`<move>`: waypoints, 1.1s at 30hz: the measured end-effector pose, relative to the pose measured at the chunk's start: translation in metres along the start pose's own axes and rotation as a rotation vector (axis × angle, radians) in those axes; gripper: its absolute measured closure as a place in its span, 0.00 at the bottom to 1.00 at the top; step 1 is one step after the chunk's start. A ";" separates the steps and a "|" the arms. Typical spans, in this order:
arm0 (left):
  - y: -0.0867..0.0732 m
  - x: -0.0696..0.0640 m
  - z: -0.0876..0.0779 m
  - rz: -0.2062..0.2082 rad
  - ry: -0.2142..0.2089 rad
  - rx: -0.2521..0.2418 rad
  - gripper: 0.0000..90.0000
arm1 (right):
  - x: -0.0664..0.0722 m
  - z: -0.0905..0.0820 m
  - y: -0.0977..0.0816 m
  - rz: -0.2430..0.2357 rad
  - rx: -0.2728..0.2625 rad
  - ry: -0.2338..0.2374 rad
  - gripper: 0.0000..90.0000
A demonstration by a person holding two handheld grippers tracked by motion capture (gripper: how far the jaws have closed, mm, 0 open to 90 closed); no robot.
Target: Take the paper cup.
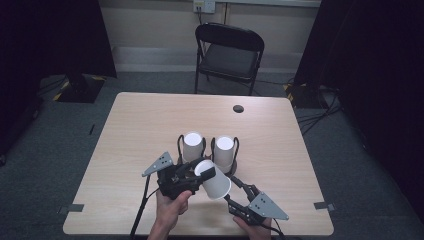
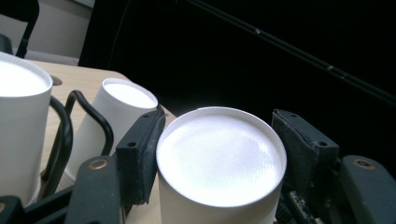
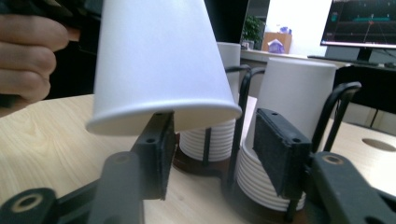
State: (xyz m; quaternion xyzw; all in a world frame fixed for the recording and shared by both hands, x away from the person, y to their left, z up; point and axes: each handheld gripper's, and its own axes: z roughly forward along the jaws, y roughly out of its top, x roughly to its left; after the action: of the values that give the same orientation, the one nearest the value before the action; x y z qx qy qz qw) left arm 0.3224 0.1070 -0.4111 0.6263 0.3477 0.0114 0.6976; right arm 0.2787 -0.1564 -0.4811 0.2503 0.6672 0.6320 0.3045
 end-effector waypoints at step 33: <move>-0.008 0.004 0.008 -0.066 -0.119 0.025 0.37 | -0.003 0.008 0.009 -0.094 -0.107 0.019 0.88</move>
State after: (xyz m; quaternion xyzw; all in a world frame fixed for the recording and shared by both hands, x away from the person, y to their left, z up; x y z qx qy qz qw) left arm 0.3260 0.0997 -0.4206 0.6226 0.3262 -0.0533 0.7093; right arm 0.2863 -0.1521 -0.4719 0.1961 0.6464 0.6540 0.3406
